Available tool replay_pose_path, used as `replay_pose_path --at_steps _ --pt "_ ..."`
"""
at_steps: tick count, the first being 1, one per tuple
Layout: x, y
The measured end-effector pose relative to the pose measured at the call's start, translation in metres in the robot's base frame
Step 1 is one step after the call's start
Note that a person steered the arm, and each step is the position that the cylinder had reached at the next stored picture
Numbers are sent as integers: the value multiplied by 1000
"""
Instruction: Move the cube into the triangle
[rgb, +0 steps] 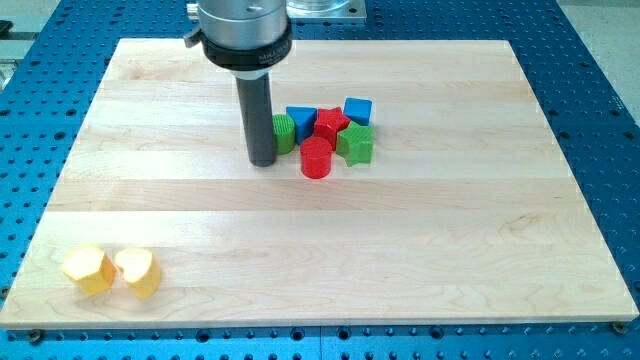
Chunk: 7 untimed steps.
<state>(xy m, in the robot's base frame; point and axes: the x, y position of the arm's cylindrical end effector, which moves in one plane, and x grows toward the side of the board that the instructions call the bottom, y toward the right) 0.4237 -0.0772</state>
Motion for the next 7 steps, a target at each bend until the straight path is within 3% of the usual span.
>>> replay_pose_path --at_steps 1,3,4,5,6,7 --pt "-20 -17" --pt "-48 59" --pt "-116 71" --pt "-127 162" --pt "-84 216" --pt "-64 231"
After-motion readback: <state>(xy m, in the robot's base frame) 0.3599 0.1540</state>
